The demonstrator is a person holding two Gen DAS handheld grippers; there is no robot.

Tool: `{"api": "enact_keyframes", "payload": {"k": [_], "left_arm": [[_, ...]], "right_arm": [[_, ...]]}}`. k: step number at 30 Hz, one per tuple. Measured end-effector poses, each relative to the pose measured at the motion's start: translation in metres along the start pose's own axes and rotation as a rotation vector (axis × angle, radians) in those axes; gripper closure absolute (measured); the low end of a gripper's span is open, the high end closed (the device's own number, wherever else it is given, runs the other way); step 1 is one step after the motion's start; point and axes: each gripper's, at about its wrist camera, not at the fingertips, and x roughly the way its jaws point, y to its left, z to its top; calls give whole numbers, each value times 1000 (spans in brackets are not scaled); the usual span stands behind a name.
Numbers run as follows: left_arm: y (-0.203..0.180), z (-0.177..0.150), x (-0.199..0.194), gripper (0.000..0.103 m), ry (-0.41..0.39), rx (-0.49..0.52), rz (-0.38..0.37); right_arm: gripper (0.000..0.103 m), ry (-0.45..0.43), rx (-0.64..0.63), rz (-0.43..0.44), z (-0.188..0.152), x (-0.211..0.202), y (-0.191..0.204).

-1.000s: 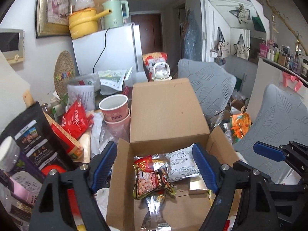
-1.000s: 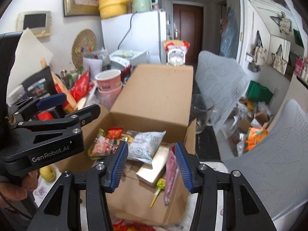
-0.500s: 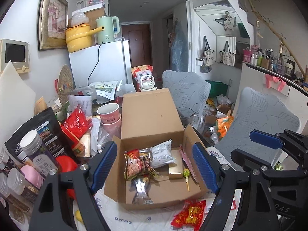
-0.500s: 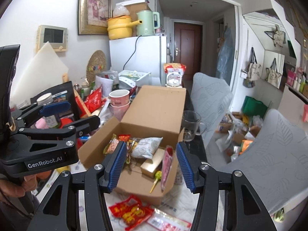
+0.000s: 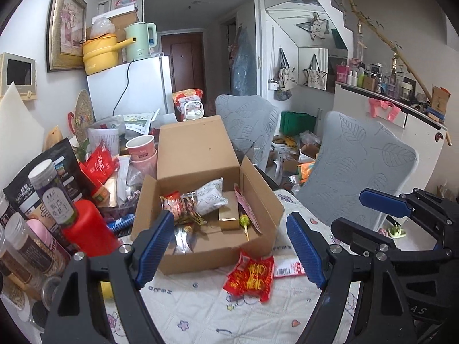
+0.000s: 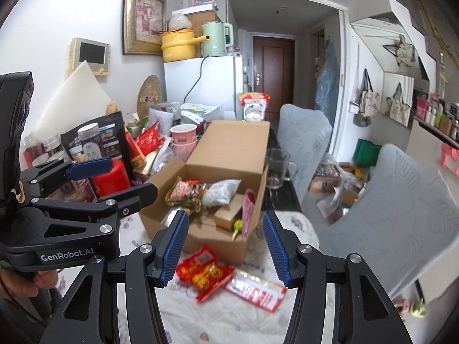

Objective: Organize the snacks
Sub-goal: 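Withdraw both tools from the box toward the red packets on the table, then grasp the red packet with gold lettering with the left tool and lift it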

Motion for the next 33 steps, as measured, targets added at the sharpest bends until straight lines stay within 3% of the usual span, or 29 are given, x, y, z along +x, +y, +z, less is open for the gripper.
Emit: {"api": "enact_keyframes", "payload": {"k": [15,33], "left_arm": [[-16,-50,2,22,79,-2,-35],[-11,-100,70,22,219,-72,-96]], "right_arm": [[49,91,83,-4,-67,-6,-13],[49,213,135,17,-122,38,-39]]}}
